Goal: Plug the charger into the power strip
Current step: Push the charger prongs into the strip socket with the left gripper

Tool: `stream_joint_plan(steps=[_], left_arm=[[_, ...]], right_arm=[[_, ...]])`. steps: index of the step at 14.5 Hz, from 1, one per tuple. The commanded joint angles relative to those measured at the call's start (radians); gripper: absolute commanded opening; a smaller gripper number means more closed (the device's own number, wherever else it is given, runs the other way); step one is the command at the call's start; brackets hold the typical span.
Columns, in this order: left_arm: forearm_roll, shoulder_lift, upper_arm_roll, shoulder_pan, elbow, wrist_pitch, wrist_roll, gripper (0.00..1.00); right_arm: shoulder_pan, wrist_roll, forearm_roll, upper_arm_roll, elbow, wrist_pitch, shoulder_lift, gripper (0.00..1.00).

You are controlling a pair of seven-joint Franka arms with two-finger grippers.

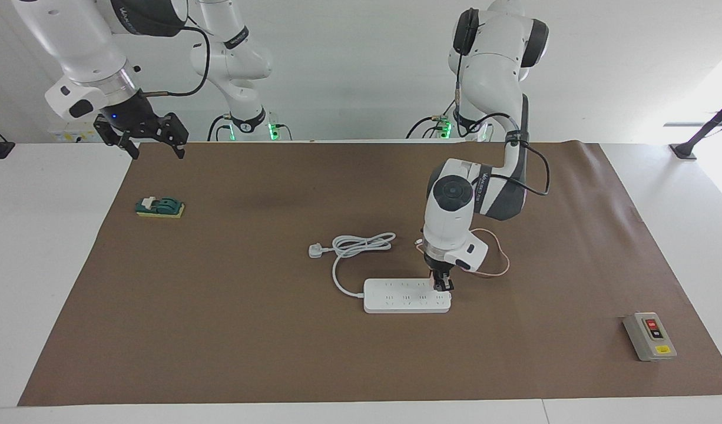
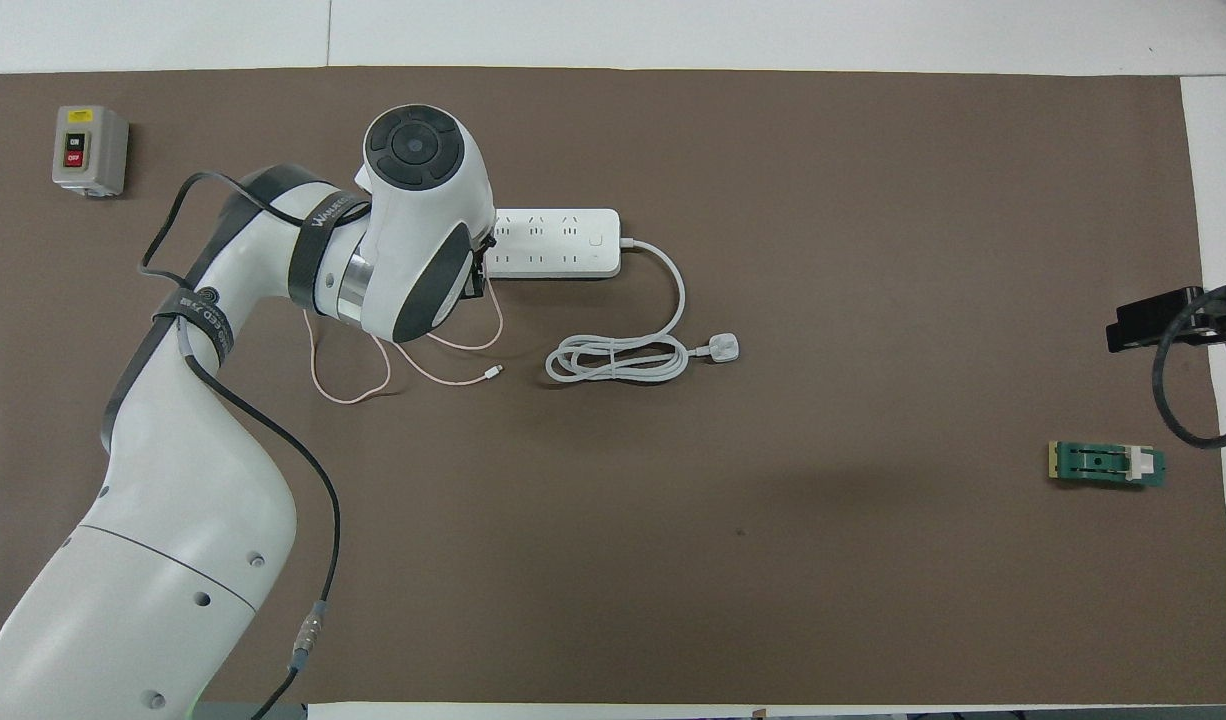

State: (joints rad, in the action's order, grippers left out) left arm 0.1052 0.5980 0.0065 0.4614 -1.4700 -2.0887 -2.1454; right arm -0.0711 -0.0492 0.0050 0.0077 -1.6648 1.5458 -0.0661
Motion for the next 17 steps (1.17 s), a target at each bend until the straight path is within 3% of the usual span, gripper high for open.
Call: stream_joint_plan(steps=[1,6,11,13,15,17], left_arm=[[0.01,0.072,0.009,0.014,0.0,-0.07,-0.012,0.0],[0.008,0.15,-0.003,0.003,0.106,0.056,0.028,0.0],[-0.035,0.146,-0.016,-0.015,0.111,0.081,0.094,0.0],[-0.003,0.146,-0.005,0.014,0.109,0.096,0.082,0.0],[0.112,0.147,-0.005,0.049,0.109,0.128,0.085,0.0],[0.096,0.143,-0.011,0.027,0.114,0.128,0.097,0.0]], right_arm=[[-0.018,-0.02,-0.016,0.015,-0.02,-0.004,-0.02,1.0],[-0.018,-0.02,-0.016,0.015,-0.018,-0.004,-0.02,1.0],[-0.018,-0.02,-0.016,0.015,-0.02,-0.004,-0.02,1.0],[-0.018,-0.02,-0.016,0.015,-0.018,-0.004,-0.02,1.0],[-0.018,-0.02,-0.014,0.015,-0.018,-0.004,-0.02,1.0],[-0.018,-0.02,-0.016,0.015,-0.018,-0.004,-0.02,1.0]])
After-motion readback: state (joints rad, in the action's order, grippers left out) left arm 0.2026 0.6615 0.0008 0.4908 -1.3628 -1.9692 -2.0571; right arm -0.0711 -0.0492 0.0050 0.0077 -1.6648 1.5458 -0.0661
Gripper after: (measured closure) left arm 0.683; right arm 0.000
